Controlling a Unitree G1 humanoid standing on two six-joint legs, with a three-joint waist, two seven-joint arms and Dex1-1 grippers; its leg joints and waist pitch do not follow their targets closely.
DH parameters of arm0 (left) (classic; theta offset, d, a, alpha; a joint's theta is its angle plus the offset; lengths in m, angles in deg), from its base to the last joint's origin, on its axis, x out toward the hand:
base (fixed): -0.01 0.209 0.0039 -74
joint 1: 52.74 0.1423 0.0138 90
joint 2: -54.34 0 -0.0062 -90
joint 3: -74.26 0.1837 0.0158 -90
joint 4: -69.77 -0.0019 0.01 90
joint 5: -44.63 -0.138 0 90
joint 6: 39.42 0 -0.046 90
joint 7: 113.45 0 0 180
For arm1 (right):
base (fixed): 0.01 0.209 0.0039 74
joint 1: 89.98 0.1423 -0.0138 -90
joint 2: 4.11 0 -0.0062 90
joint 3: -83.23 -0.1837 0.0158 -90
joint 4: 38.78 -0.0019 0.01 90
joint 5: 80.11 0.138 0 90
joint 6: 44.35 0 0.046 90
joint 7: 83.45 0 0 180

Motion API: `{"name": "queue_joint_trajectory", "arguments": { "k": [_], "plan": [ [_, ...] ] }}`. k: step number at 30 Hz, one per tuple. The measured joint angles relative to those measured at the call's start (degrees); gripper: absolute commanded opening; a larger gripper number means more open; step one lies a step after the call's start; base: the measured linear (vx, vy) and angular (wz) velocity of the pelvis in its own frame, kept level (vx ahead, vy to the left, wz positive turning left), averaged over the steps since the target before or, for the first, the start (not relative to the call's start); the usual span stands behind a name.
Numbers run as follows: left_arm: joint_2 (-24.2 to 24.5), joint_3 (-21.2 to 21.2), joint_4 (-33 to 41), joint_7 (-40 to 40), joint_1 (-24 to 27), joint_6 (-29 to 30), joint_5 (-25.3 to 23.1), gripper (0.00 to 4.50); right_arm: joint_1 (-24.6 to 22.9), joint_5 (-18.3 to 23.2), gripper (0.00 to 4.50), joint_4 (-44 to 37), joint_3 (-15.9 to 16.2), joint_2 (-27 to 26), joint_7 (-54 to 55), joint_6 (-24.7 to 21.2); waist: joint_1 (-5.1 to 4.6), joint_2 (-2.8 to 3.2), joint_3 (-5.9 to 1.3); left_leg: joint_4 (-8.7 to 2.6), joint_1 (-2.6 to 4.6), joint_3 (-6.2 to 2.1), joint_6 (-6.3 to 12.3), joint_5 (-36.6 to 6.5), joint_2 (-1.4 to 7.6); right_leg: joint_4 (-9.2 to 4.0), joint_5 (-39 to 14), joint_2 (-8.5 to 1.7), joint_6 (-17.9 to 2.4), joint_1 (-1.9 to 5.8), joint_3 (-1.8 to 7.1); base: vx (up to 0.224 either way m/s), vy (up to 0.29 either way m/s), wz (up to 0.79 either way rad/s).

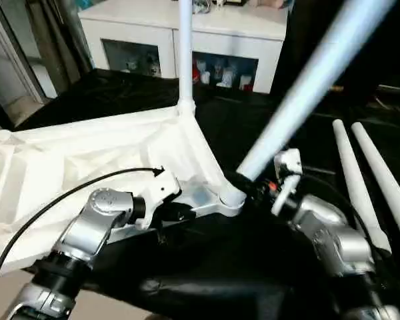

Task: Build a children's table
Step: Insert table leg to table base

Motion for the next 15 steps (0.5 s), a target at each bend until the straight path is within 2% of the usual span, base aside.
{"name": "queue_joint_trajectory", "arguments": {
  "k": [4, 7, 11, 15],
  "plan": [
    [-0.3, 0.0, -0.6, 0.0, -0.2, -0.4, -0.3, 0.0, 0.0, -1.9, 1.9, -2.1, 1.8, 1.2, -0.3, 0.1, 0.1, 0.09, -0.07, -0.02, 0.02, 0.0, 0.0, 0.0, 0.01, 0.01, 0.0, 0.0, 0.0, 0.03, 0.0, 0.0, 0.0, 0.0],
    [-0.2, 0.0, -1.1, 0.0, -0.3, -0.7, -0.3, 0.0, 0.9, -2.3, 1.9, -1.8, 3.0, 1.5, -1.5, -0.2, -0.2, 0.09, -0.08, 0.0, 0.04, 0.0, 0.0, 0.0, 0.01, 0.01, 0.0, 0.0, 0.0, 0.06, 0.0, 0.0, 0.0, 0.0],
    [-0.1, 0.0, -1.9, -0.4, -0.6, -1.2, -0.4, 0.0, 3.5, -2.4, 1.9, -0.7, 5.6, 2.5, -4.4, -2.5, -0.69, -0.1, -0.09, -0.01, 0.18, 0.0, 0.0, 0.0, 0.02, 0.02, 0.0, 0.0, 0.0, 0.17, 0.0, 0.0, 0.0, 0.0],
    [0.0, 0.0, -2.0, -0.4, -0.6, -1.2, -0.8, 0.0, 5.0, -3.4, 1.9, -0.5, 7.5, 3.9, -7.2, -4.1, -0.76, -0.52, -0.21, -0.05, 0.37, 0.0, -0.01, 0.0, 0.02, 0.01, -0.1, 0.0, 0.2, 0.29, 0.0, 0.0, 0.0, 0.0]
  ]
}}
